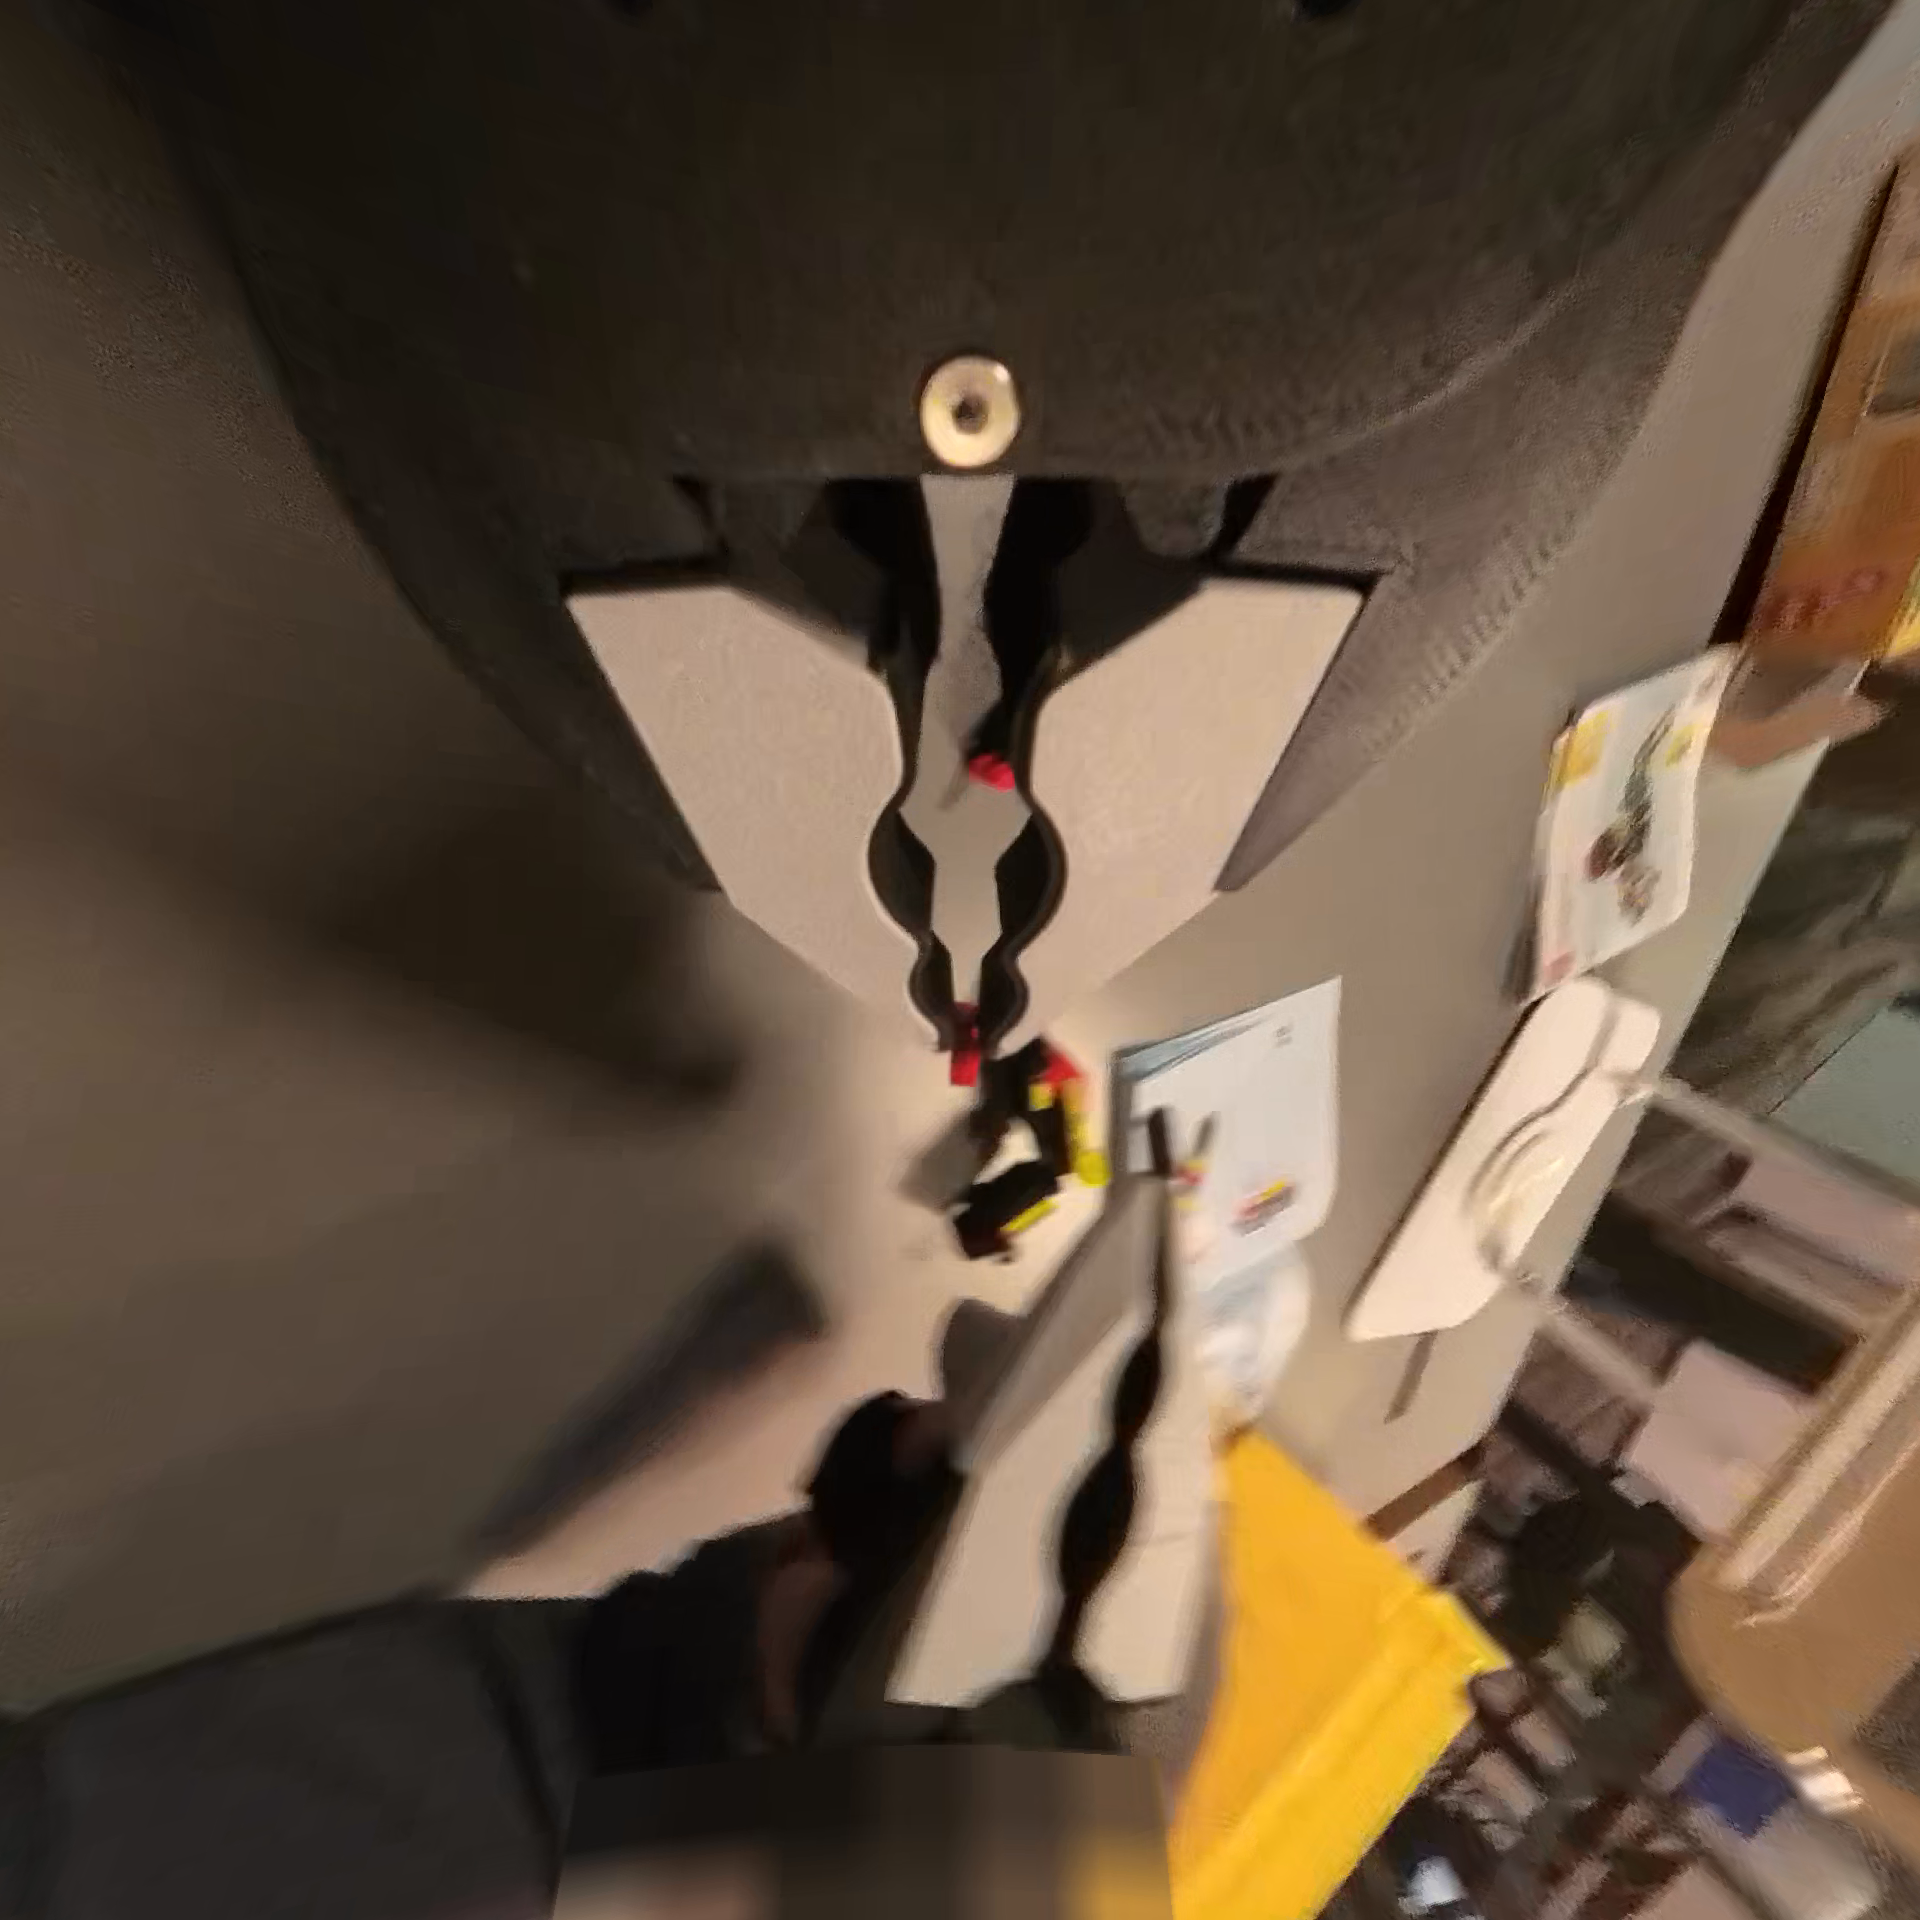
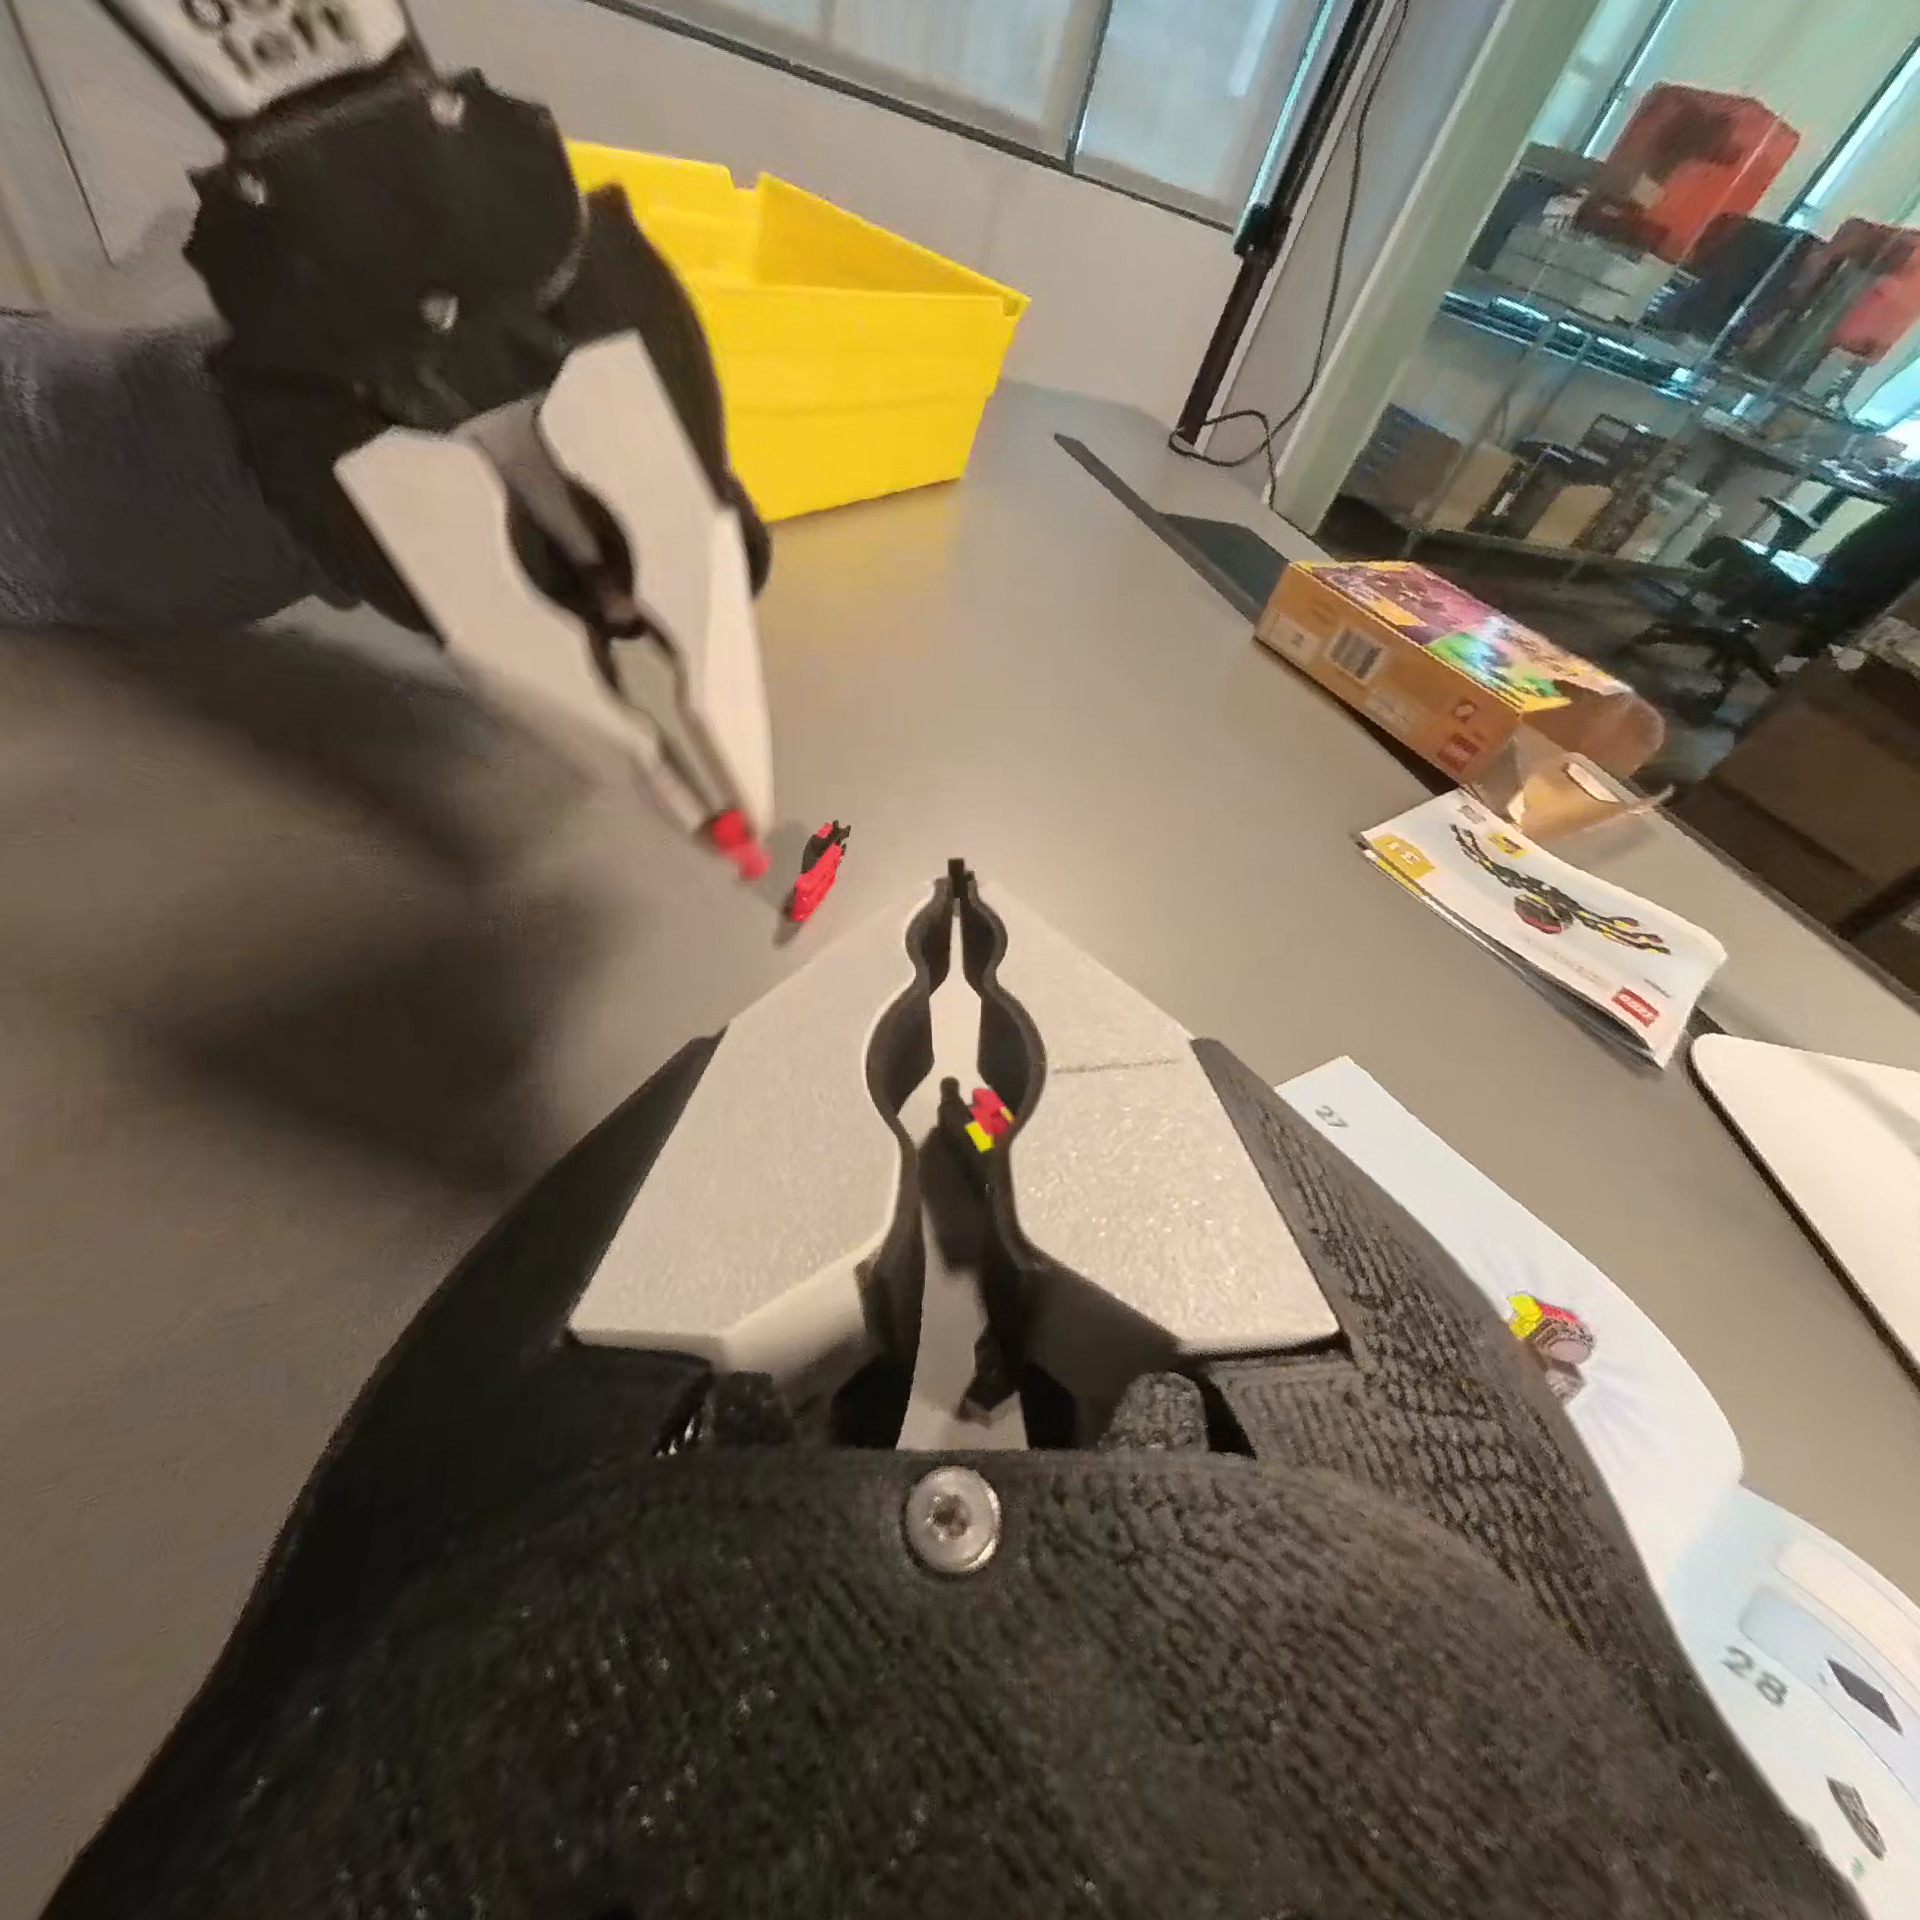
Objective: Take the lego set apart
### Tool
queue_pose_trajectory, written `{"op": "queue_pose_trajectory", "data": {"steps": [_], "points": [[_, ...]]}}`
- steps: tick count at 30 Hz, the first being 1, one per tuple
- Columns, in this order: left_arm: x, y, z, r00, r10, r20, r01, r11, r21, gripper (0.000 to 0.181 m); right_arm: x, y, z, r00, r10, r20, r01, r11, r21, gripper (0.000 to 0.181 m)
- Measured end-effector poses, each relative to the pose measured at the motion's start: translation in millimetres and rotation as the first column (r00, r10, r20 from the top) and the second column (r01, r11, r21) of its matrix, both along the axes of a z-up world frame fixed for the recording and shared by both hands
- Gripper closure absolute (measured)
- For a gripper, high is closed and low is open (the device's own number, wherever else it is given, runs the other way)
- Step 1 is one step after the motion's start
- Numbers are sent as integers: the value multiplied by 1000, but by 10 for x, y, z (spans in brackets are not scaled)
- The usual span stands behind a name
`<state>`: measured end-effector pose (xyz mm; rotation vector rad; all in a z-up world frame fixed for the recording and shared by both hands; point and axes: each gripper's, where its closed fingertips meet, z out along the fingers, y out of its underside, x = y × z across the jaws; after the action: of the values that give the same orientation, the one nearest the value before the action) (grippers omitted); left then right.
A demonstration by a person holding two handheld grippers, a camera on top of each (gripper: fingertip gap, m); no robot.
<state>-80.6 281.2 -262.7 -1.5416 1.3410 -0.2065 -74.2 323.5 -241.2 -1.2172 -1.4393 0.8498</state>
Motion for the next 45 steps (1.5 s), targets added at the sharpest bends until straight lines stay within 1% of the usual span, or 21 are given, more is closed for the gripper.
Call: {"op": "queue_pose_trajectory", "data": {"steps": [2, 4, 6, 8, 9, 11, 13, 16, 20, 22, 26, 28, 30, 32, 34, 36, 37, 38, 40, 42, 45], "points": [[-252, 186, 251, 981, 170, 94, -177, 982, 65, 177, -36, 9, -16, 1000, -19, 3, 19, 999, 49, 181], [-716, 309, 680, 887, 395, 241, -439, 882, 170, 177, -81, -22, -1, 1000, -25, -10, 26, 994, 108, 181], [-1290, 168, 1086, 718, 572, 397, -671, 720, 176, 178, -139, -107, 17, 1000, -8, -17, 10, 988, 157, 181], [-1911, -135, 1272, 495, 715, 494, -842, 536, 68, 178, -191, -175, 38, 1000, 3, -21, 1, 980, 200, 181], [-2223, -293, 1239, 382, 790, 480, -898, 441, -11, 178, -213, -201, 50, 1000, 8, -27, -2, 978, 207, 181], [-2785, -576, 938, 183, 932, 313, -949, 251, -192, 178, -253, -242, 52, 999, 20, -33, -12, 979, 205, 181], [-3134, -785, 563, 74, 989, 130, -921, 118, -372, 178, -278, -247, 45, 999, 16, -36, -8, 978, 210, 181], [-3429, -949, 157, 24, 999, -46, -853, -3, -521, 176, -312, -293, 34, 998, 37, -48, -28, 984, 177, 181], [-3620, -1125, -132, 11, 972, -236, -854, -113, -507, 178, -355, -334, -39, 998, 58, -31, -53, 987, 150, 181], [-3593, -1103, -205, 23, 970, -243, -805, -126, -579, 160, -367, -338, -75, 998, 63, -22, -60, 989, 134, 181], [-3703, -1135, -258, -46, 962, -270, -773, -206, -600, 118, -379, -306, -102, 998, 57, -23, -55, 995, 83, 181], [-3691, -1172, -290, -55, 955, -292, -742, -235, -628, 108, -376, -281, -84, 998, 45, -32, -44, 998, 50, 181], [-3650, -1167, -277, -50, 962, -267, -699, -225, -679, 109, -375, -291, -85, 998, 56, -30, -56, 998, 18, 181], [-3545, -1090, -194, -19, 984, -176, -605, -152, -781, 109, -375, -300, -80, 998, 62, -31, -61, 998, 17, 181], [-3378, -914, 82, 9, 1000, 30, -489, 30, -872, 114, -376, -326, -25, 996, 68, -55, -65, 997, 52, 181], [-3037, -750, 532, 83, 952, 294, -414, 301, -859, 114, -370, -418, 79, 990, 101, -97, -87, 987, 133, 181], [-2809, -711, 714, 132, 915, 381, -395, 401, -826, 116, -368, -476, 128, 986, 118, -114, -95, 977, 193, 181], [-2509, -684, 860, 201, 869, 452, -362, 494, -790, 120, -369, -532, 176, 982, 132, -132, -94, 961, 262, 181], [-1758, -678, 1040, 373, 741, 559, -191, 651, -735, 133, -376, -656, 250, 974, 160, -162, -89, 921, 380, 181], [-1148, -684, 1012, 485, 637, 599, -18, 692, -722, 140, -391, -780, 299, 964, 189, -186, -86, 886, 456, 181], [-594, -646, 825, 593, 523, 612, 139, 682, -718, 141, -414, -965, 300, 948, 258, -185, -148, 874, 463, 181]]}}
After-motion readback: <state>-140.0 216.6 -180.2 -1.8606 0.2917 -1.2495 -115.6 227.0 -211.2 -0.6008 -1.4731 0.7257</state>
